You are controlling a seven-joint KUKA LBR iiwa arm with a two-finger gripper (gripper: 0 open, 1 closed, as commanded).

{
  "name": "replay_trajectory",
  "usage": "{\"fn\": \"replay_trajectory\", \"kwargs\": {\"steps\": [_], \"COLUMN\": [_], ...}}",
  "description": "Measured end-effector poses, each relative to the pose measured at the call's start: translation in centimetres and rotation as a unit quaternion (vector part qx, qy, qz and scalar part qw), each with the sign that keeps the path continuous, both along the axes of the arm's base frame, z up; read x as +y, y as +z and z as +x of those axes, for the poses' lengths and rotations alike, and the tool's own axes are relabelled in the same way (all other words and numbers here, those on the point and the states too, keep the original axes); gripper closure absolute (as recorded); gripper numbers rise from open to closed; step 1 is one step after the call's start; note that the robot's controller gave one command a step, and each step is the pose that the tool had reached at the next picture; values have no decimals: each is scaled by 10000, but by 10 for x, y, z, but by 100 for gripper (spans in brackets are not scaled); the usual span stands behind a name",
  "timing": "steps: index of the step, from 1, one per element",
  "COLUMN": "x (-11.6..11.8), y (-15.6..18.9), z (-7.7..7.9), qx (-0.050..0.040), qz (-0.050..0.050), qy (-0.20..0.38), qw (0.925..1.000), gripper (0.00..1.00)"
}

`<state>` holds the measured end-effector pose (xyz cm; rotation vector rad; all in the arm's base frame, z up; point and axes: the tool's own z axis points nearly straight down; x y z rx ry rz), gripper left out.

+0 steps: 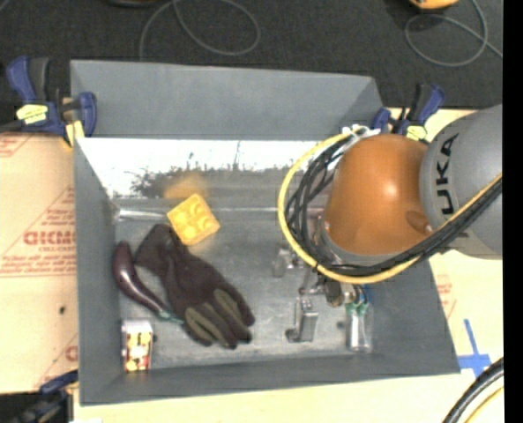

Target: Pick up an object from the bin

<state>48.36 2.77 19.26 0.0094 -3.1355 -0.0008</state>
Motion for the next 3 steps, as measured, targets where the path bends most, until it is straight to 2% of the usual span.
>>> {"fn": "replay_trajectory", "kwargs": {"steps": [1,2,3], "x": [0,48,76], "y": [4,-22,-30], "z": [2,0,-2], "qx": [-43,-29,-28], "qz": [2,-2,-5], "qy": [-4,-644,7], "qw": [10000,9979,10000], "gripper": [0,0,0]}}
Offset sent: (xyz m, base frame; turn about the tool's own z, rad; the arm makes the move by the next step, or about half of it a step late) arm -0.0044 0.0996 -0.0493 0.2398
